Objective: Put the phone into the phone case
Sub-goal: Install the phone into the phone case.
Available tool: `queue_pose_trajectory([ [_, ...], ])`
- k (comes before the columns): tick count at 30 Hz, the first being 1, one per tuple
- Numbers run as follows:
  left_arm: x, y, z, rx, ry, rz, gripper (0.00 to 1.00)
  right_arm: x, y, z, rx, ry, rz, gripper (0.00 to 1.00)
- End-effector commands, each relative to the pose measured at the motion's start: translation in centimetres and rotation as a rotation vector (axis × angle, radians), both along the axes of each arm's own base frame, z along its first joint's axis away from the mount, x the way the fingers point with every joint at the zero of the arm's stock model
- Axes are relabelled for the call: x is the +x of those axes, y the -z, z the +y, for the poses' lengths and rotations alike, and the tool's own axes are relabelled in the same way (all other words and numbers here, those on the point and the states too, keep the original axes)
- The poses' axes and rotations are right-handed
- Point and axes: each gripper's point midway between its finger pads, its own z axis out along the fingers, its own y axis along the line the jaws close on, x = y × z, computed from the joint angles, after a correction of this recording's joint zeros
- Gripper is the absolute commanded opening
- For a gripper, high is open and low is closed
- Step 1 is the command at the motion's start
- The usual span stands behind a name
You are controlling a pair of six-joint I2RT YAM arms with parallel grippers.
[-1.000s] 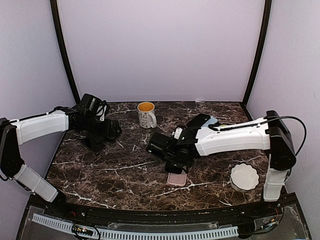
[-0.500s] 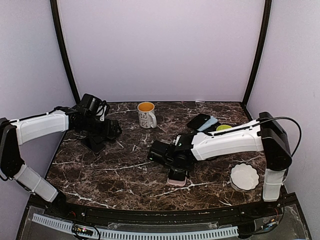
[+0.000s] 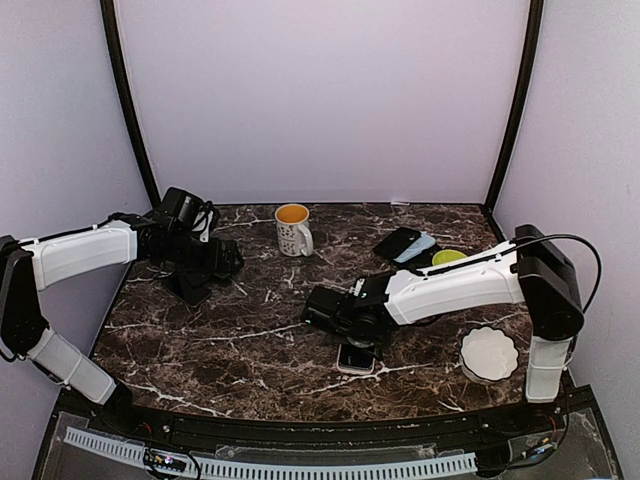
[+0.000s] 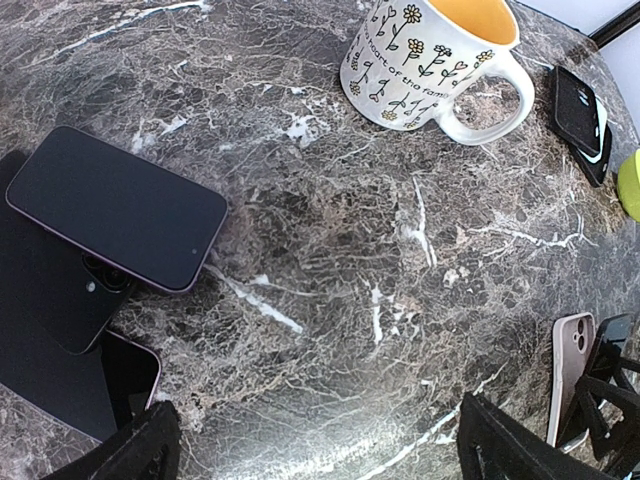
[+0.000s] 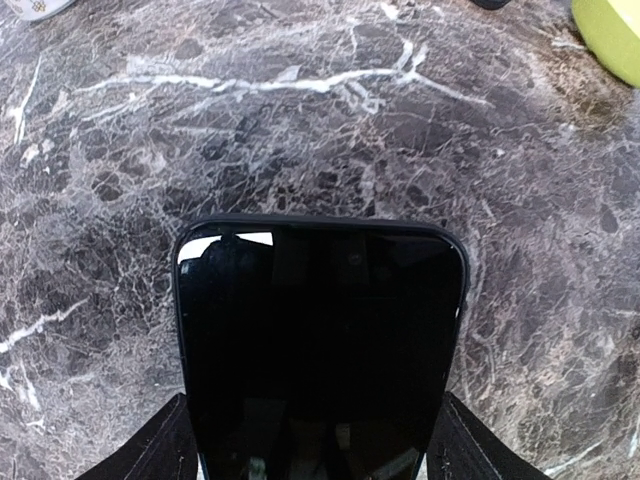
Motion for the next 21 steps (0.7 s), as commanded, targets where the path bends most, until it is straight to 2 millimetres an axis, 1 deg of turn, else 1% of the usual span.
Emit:
queue_pose_trajectory([
  [1,-0.1,0.1,0.2,0.011,0.006,-0.004,0.99,-1.6,1.1,0.6,0.04,-0.058,0.086,0.18],
  [4,-0.1,0.1,0.3,0.013,0.008,-0.004,0.99,-2.3,2.3,1.8,0.058,-0.168,0.126,0.18],
  [7,-0.2,0.1,0.3,0.015,0.008,-0.004,0.99,-3.0,3.3,2.7,0.032,-0.277,0.173,0.17],
  [11,-0.1,0.1,0.3,0.016,0.01,-0.006,0.99,-4.0,3.4,5.5,0.048,-0.44,0.203,0.16],
  [13,-0.1,0.0,0.3,0.019,0.01,-0.008,0.99,-4.3,3.4,6.1,0.034,-0.469,0.207,0.15],
  [15,-0.1,0.0,0.4,0.023,0.008,-0.009,0.99,-4.5,3.8,5.5,0.007,-0.442,0.22,0.15],
  [18,-0.1,0.1,0.4,0.023,0.011,-0.008,0.99,-4.5,4.5,3.7,-0.038,-0.359,0.244,0.16],
  [21,-0.1,0.1,0.3,0.021,0.013,-0.007,0.99,-4.8,4.9,2.9,-0.029,-0.315,0.251,0.21],
])
